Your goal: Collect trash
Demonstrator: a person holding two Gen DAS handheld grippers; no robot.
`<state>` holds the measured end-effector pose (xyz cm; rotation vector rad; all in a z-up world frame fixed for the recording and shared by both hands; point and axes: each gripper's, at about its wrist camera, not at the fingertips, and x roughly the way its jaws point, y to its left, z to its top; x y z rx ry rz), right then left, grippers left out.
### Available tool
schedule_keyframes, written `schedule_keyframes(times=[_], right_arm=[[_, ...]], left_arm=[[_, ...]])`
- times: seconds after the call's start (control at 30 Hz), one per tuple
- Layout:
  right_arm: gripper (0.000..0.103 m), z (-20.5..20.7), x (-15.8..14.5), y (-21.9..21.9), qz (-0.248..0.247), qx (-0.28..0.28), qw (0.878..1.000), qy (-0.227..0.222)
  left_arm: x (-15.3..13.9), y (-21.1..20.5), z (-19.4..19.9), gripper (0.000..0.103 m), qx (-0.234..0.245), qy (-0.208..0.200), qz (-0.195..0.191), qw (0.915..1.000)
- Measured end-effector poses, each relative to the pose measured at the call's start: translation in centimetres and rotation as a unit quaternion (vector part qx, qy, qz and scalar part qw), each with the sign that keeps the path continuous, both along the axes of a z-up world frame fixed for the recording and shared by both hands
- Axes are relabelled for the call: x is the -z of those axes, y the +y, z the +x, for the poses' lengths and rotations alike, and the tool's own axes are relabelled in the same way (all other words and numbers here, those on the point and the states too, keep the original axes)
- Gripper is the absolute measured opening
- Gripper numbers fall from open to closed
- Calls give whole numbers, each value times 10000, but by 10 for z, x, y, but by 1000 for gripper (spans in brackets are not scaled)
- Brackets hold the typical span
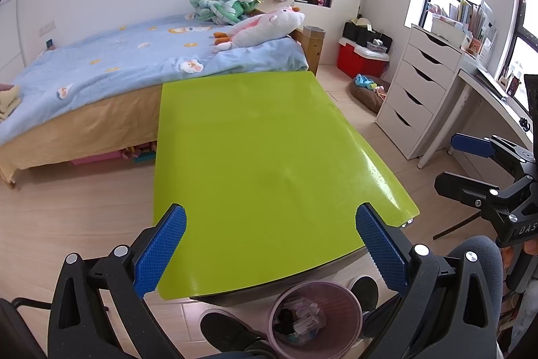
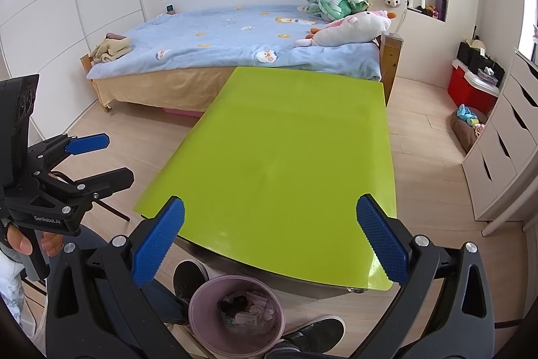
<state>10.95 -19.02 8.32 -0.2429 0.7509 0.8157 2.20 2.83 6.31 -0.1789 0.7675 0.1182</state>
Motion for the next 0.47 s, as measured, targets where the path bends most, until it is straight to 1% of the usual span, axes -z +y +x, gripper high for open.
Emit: schedule_keyframes(times=[0.1,0.47], right_arm=[[100,0,-1,1,-3,-4,10000,-6],[100,-1,-3,1,5,11,10000,-11]], left_arm=[[0,0,0,97,4,-6,3,10000],[0,-5,-1,97,75,-34,249,9997]])
